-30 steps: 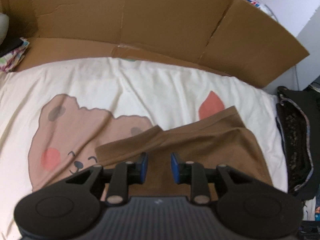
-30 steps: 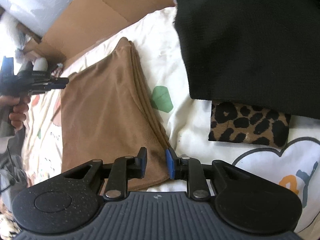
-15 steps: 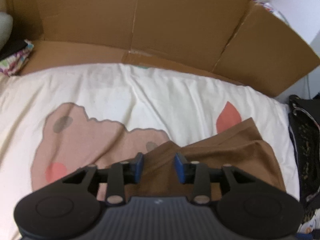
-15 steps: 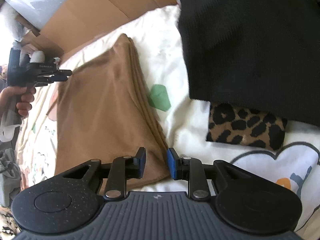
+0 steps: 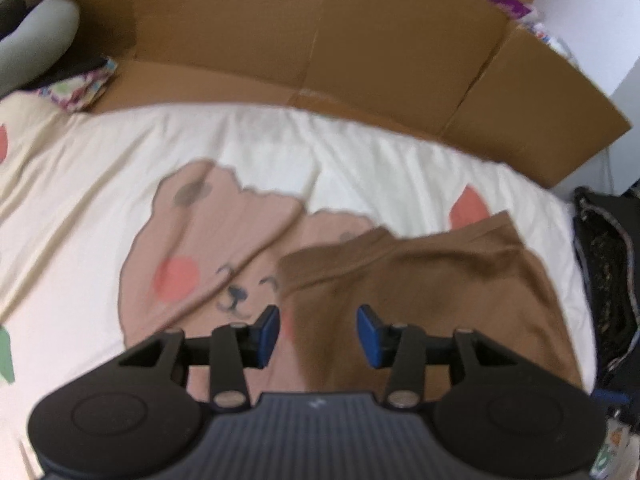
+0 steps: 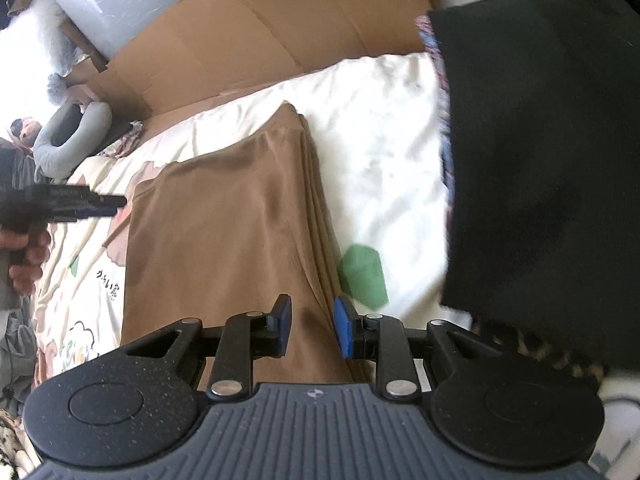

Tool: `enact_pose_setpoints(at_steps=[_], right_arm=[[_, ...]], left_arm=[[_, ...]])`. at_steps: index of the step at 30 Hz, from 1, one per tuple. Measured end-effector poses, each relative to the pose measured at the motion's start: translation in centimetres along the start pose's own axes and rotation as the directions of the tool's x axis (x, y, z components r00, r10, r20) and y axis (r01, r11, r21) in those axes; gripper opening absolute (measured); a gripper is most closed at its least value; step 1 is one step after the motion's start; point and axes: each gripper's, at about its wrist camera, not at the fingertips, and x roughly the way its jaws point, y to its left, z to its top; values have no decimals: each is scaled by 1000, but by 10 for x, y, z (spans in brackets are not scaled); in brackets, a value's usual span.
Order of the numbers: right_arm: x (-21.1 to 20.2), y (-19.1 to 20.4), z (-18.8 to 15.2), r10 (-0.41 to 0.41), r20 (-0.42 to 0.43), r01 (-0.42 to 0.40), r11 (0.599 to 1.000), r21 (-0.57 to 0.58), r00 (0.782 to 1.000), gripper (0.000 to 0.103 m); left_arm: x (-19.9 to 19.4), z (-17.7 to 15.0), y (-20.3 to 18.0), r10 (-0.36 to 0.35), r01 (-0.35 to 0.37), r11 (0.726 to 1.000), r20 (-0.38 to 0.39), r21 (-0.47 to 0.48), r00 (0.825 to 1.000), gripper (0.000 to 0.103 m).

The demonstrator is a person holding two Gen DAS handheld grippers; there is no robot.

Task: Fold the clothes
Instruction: 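Lift both open tools away above the folded brown shirt, then move the left tool to the folded shirt's end and close on it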

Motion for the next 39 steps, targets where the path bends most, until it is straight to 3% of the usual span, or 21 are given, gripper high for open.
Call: enact_pose_setpoints(at_steps=[5,9,12,21,28,32,36,39], right_arm=[[16,7,9,-5,-10,5,1000,-22,1000,28],[29,11,16,-16,-20,15,999,-41,1000,28],[34,12,23,-41,-5,41,998,-44,999,28],[54,16,42,-86,-27,83,992,-97,996,28],[71,17,53,-88,-36,83,990,-112,995,28],[76,15,58,-81,-33,77,991,-109,996,28],[79,15,67,-74,-21,72,993,-95,997,28],[85,16,76,-68,-17,66,994,-92,998,28]], left_arm=[[17,-4,13,-35,35,996,-1,-76,999,44],[28,-2,15,-35,38,996,44,-85,998,26],[34,0,18,-48,54,993,62,-107,997,24],[24,-6,23,-49,58,988,62,-141,997,29],[8,-41,22,-75,74,986,0,-152,997,32],[0,-64,24,-101,93,970,-22,-226,995,34],[-8,-84,29,-131,112,932,-32,-346,991,34],[-11,-93,21,-137,111,935,-53,-338,989,34]])
